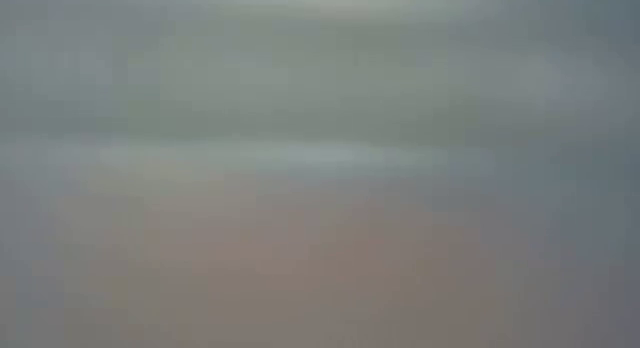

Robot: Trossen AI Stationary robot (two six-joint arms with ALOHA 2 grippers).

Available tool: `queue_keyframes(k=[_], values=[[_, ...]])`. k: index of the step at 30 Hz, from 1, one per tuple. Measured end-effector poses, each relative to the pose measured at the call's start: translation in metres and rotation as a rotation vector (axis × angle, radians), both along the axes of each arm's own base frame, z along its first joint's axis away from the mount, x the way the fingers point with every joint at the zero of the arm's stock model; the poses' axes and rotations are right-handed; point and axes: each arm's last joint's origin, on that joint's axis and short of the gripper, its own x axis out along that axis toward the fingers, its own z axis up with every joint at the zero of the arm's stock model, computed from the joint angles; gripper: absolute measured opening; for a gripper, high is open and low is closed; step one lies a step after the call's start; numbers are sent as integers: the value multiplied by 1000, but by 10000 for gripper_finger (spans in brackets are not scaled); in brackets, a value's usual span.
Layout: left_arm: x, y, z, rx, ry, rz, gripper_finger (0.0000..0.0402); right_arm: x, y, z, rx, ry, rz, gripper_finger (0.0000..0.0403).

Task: Pack school essentials
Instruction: Put the green scissors into the orange supply box

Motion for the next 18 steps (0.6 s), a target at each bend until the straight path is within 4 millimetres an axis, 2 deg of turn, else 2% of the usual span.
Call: queue_keyframes(k=[10,18], values=[[27,-9,50,-41,91,107,0,20,0,48,305,248,-209,3],[50,-19,83,-75,160,147,0,46,1,73,390,415,-304,4]])
